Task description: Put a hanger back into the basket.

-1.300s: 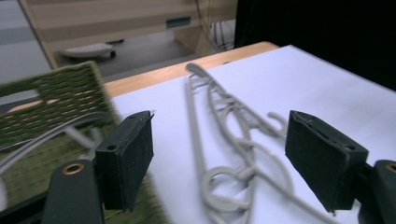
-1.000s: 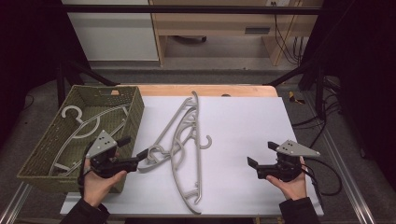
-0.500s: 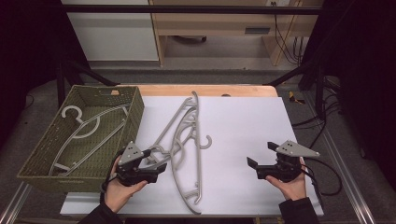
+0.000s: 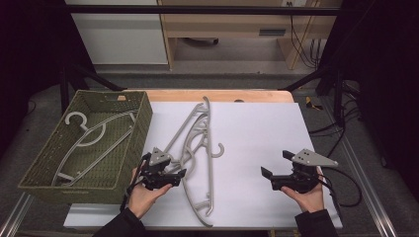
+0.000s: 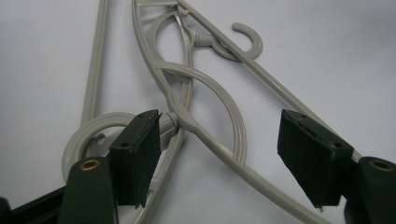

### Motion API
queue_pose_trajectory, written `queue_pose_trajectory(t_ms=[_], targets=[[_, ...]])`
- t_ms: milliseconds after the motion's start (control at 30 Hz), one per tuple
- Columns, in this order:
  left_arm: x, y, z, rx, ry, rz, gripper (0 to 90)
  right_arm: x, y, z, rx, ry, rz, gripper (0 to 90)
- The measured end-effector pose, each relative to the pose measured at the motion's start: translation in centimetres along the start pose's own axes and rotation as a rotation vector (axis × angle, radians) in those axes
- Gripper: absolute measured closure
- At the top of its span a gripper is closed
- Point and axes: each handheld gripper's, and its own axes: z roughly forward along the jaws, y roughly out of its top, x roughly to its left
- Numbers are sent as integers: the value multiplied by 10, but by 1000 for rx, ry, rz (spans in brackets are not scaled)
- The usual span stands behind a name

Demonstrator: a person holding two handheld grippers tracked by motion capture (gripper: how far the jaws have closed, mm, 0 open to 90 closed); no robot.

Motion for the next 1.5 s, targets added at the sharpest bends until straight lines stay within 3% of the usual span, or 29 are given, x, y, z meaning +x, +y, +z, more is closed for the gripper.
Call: queue_pose_trajectory(t_ms=[200,300,433,700,900,967,1233,1300,1500], targets=[[-4,-6,25,76,25,-22,415,1,0,1,2,4,0,52],[-4,-8,29,94,35,-13,434,2,-1,3,8,4,-1,52],[-3,-8,33,78,31,-47,490,2,-1,4,14,7,-2,52],[-1,-6,38,77,17,-110,518,2,-1,4,12,5,-5,53],[0,-4,37,78,5,-131,576,2,-1,4,13,9,-6,53],[2,-4,37,85,29,-120,630,2,-1,4,9,8,-1,53],[2,-4,43,108,34,-139,612,2,-1,4,12,9,-5,53],[5,-4,44,119,15,-163,612,3,-1,5,14,9,-3,53],[7,-3,44,142,-13,-151,614,3,-1,5,16,10,-2,54]])
